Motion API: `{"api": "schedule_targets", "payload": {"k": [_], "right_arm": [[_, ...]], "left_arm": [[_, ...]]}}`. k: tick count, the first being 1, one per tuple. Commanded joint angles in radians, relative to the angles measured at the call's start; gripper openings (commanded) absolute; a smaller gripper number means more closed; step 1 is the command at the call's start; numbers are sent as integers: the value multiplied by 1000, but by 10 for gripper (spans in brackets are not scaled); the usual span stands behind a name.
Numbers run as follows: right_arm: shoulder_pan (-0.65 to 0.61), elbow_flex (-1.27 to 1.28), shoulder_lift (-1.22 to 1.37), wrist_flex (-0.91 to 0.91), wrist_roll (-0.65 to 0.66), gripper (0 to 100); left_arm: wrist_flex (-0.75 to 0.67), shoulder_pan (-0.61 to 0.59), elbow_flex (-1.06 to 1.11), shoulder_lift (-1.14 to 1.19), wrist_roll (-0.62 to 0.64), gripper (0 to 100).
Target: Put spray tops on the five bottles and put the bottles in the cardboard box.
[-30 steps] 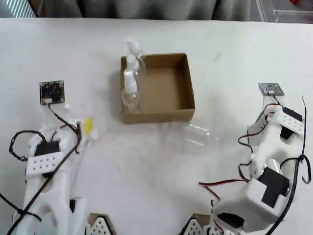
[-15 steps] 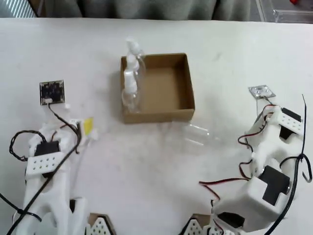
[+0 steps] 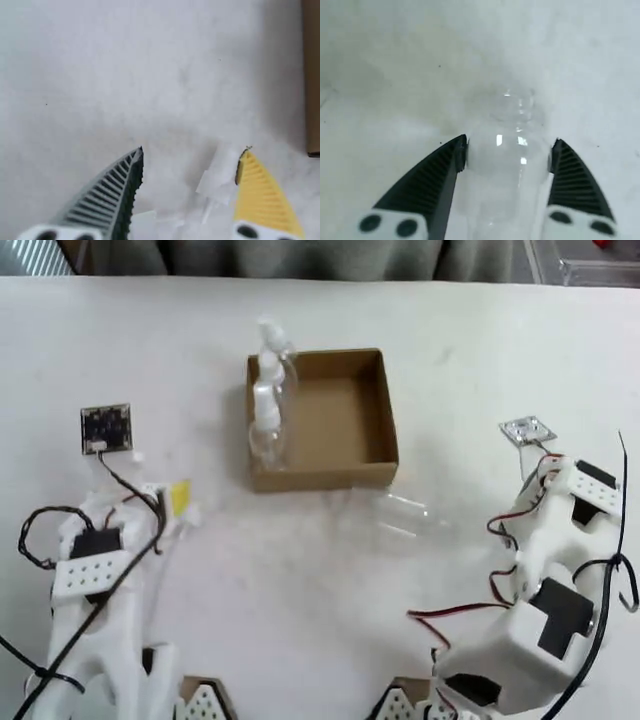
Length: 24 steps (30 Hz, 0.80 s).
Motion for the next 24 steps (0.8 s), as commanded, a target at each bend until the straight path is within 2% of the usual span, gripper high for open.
{"api": "schedule_targets", "payload": {"k": [1,2,4,7,12,17,19,22,24], "right_arm": [[-1,-26,-10,-4,11,53],[-2,-26,-15,-4,9,6],[-4,-31,-25,1,3,36],[-4,-74,-56,42,-8,13],[-13,-155,-168,202,-123,15],[-90,-118,-334,297,-227,15],[-130,-69,-400,302,-264,15],[-185,14,-470,285,-301,15],[-213,66,-501,263,-302,15]], "left_arm": [[-20,10,-9,-22,-14,290],[-20,10,-9,-22,-14,290],[-20,10,-9,-22,-14,290],[-20,10,-11,-22,-14,290],[-20,10,-9,-28,-14,290],[8,8,-18,-30,-12,290],[78,4,-69,-31,-12,290],[298,-28,-219,-31,-15,290],[433,-39,-330,-31,-91,290]]}}
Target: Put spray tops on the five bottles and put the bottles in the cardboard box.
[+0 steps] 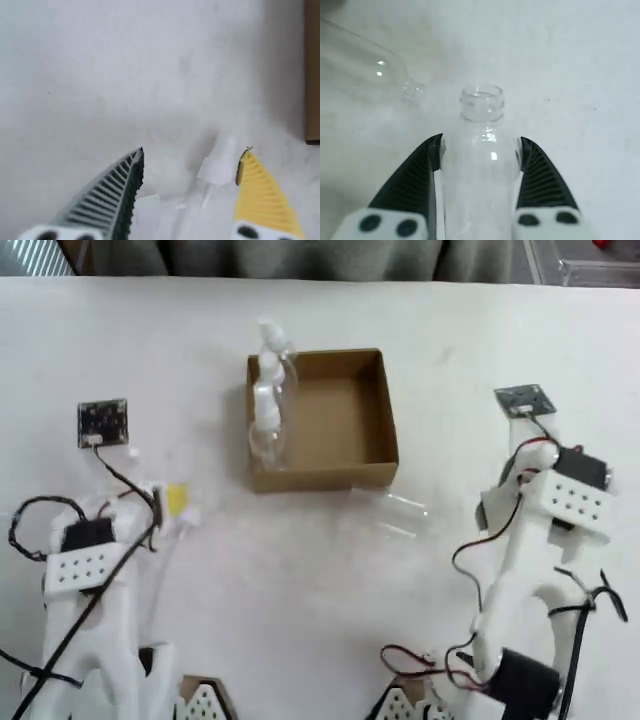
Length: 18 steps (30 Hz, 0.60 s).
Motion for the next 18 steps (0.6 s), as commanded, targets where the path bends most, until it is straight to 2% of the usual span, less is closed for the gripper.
{"api": "schedule_targets", "payload": {"k": [1,2,5,8,10,13,18], "right_arm": [[-51,48,-85,-31,-21,15],[-54,64,-91,-42,-21,15],[-51,92,-91,-71,-21,15],[-58,126,-88,-90,-21,15],[-59,144,-87,-108,-21,15],[-53,149,-87,-131,-21,15],[-50,147,-94,-128,-14,15]], "left_arm": [[253,-36,-238,-27,-126,290],[302,-53,-281,-22,-153,290],[402,-74,-342,-22,-117,290],[434,-70,-342,-21,-181,290],[417,-62,-321,-19,-219,290],[321,-51,-262,-19,-235,290],[207,42,-133,-19,-233,290]]}}
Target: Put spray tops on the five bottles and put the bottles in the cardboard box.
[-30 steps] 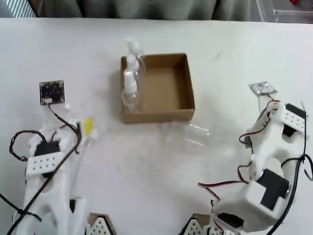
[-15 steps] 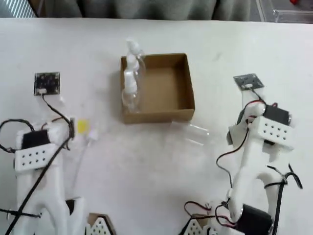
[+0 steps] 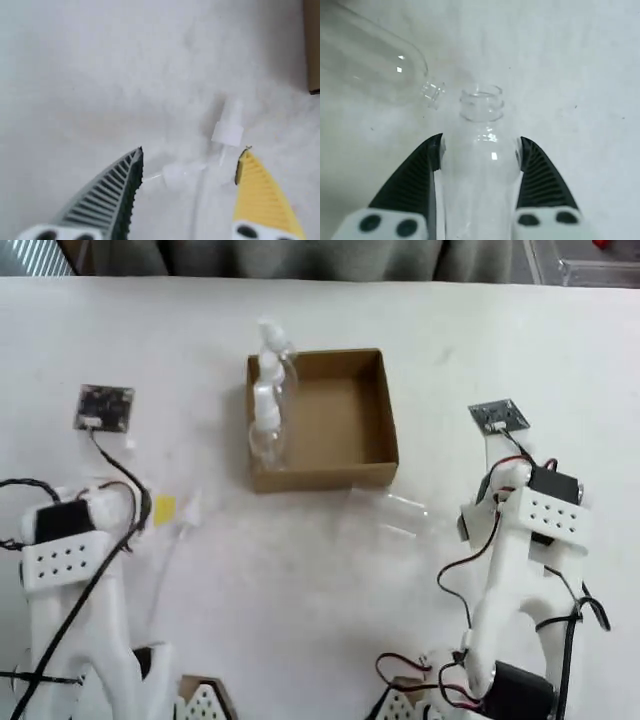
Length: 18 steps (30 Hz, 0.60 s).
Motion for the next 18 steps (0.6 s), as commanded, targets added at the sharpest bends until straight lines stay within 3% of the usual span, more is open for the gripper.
{"api": "schedule_targets", "payload": {"k": [1,7,18], "right_arm": [[-2,-11,-36,-12,-3,15],[-2,-11,-36,-10,-6,15],[-2,-9,-35,-10,-3,15]], "left_arm": [[-60,82,37,-18,-8,290],[-69,130,28,28,-6,290],[-78,127,-206,435,-14,290]]}}
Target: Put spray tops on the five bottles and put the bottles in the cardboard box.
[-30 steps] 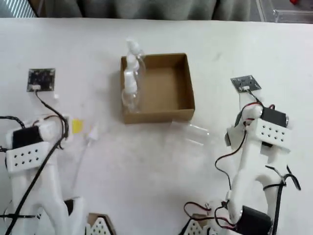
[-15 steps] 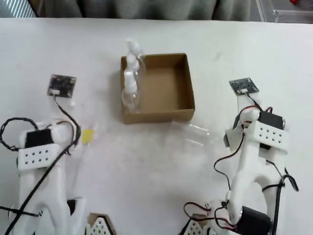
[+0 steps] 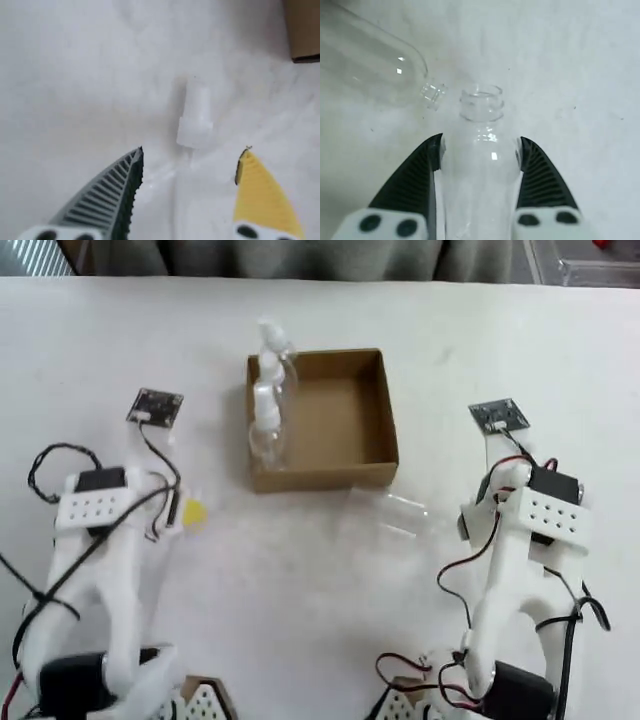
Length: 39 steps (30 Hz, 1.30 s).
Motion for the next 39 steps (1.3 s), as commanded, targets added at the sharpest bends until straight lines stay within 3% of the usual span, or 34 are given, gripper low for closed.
{"api": "schedule_targets", "payload": {"k": [1,11,21,31,39], "right_arm": [[-2,-9,-35,-8,-3,15],[-2,-9,-28,-13,-3,15],[-2,-9,-28,-15,-2,15],[-4,-69,-51,-8,-14,15],[-5,-158,-248,15,-287,15]], "left_arm": [[-25,15,-121,87,-14,290],[-35,16,-249,329,-31,285],[-20,54,-253,386,-132,56],[104,101,-316,344,-121,38],[170,162,-420,116,74,40]]}}
